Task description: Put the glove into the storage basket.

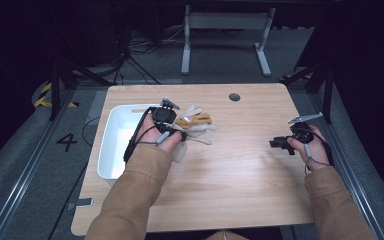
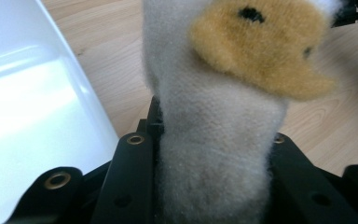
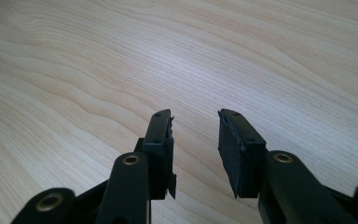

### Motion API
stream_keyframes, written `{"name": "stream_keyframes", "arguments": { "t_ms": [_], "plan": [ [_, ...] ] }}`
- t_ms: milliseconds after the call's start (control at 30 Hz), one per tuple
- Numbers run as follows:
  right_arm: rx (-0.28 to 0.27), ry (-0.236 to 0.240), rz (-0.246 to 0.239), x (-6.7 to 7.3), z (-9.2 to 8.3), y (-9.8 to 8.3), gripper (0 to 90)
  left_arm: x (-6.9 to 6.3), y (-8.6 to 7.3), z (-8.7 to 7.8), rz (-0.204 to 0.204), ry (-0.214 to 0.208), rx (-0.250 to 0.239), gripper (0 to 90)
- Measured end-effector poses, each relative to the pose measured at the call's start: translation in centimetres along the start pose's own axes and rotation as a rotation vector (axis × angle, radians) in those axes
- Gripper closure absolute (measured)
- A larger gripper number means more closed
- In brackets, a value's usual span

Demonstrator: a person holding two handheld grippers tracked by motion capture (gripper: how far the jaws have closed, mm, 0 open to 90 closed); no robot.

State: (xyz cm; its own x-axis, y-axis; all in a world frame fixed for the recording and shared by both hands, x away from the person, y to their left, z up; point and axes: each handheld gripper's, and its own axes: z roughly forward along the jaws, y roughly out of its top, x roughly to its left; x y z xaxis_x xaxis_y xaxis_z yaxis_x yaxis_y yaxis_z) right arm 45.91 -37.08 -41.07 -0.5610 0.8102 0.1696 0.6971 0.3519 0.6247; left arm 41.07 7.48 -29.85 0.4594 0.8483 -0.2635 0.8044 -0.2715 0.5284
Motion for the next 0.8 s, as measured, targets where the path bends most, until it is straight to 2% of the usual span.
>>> {"name": "stream_keyframes", "arguments": {
  "t_ms": [267,433,467,800],
  "plan": [
    [0.011,0.0,-0.001,0.0,0.1,0.0,65.6,1.2,0.4,-0.9,-0.064,0.027,-0.001,69.3],
    [0.008,0.001,0.001,-0.2,-0.1,-0.2,65.6,1.9,0.5,-1.3,-0.098,0.066,0.015,69.3],
    [0.005,0.002,0.004,-0.2,-0.2,-0.2,65.6,1.9,0.5,-1.3,-0.115,0.077,0.018,69.3],
    [0.008,0.004,0.023,-1.2,-0.2,-0.8,65.6,3.5,0.7,-2.1,-0.199,0.117,0.008,69.4]
  ]
}}
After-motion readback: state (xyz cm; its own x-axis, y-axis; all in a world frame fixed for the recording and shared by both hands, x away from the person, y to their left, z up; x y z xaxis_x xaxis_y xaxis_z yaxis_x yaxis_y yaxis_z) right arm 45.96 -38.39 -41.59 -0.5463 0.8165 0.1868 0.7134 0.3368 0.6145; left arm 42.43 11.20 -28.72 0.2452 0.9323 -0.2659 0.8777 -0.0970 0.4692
